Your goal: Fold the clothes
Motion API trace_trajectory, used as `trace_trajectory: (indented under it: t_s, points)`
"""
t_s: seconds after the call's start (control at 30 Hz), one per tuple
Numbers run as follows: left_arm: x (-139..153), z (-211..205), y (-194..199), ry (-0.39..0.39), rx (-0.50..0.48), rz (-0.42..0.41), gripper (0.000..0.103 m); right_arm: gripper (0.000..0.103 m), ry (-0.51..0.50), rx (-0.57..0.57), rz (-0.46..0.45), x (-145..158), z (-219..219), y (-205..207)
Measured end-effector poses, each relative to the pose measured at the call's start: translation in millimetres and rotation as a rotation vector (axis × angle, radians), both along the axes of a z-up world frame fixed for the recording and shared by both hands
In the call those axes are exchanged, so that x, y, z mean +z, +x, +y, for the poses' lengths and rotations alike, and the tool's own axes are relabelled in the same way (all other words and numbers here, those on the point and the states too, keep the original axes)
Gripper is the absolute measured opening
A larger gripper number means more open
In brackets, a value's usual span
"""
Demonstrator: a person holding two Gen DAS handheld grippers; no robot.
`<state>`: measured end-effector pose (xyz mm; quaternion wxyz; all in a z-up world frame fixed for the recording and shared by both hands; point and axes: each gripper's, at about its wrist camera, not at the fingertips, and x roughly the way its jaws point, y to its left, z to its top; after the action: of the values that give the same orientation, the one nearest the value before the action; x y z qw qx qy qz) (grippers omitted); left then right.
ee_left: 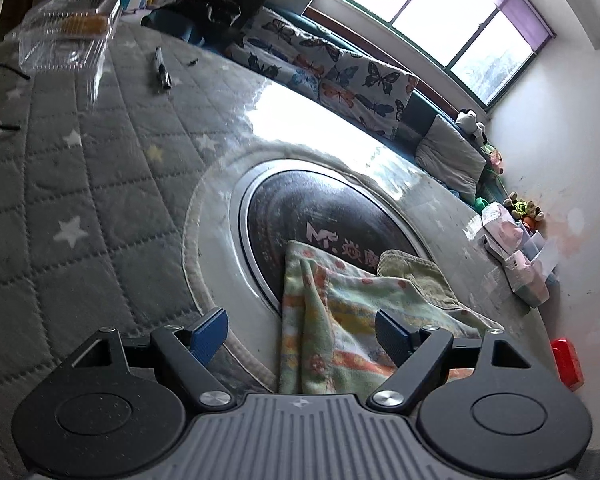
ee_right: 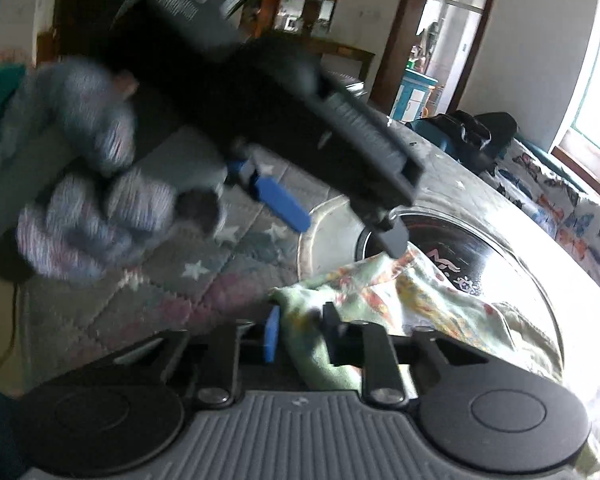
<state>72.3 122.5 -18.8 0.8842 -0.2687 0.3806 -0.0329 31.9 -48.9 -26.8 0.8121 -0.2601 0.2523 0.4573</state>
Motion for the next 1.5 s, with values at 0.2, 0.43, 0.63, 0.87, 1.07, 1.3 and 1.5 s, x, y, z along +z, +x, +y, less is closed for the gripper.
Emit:
trace_trajectory:
  t_s: [0.2, 0.43, 0.63, 0.87, 1.07, 1.3, 1.5]
  points:
    - [-3.5, -3.5, 5.0, -0.053, 0.008, 0.025, 0.085, 0.013, 0.06, -0.021, 0.02, 9.0, -9.9, 5.2]
    - [-5.1, -8.6, 12.5, -0.108, 0.03, 0.051, 0.086, 0.012, 0.138, -0.056, 0.036, 25.9, -28.3, 11.4]
    - [-8.7, -11.9, 19.2, -0.178, 0.037, 0.07, 0.081, 0.011, 0.174, -0.063, 0.041, 30.8, -41.0, 6.6]
    - [-26.2, -4.1, 22.6, -0.301, 0.069, 0.117, 0.032, 0.011, 0.19, -0.06, 0.07, 29.5, -48.3, 3.6]
    - [-30.9, 0.6, 19.5, -0.307, 0.079, 0.117, 0.014, 0.02, 0.215, -0.084, 0.118, 30.2, -58.9, 9.8]
    - [-28.7, -2.2, 16.4, -0.271, 0.067, 0.103, 0.013, 0.024, 0.225, -0.26, 0.112, 32.5, -108.8, 32.5]
    - [-28.0, -4.6, 17.3, -0.247, 0.059, 0.094, 0.013, 0.037, 0.201, -0.491, 0.083, 23.6, -163.3, 65.4]
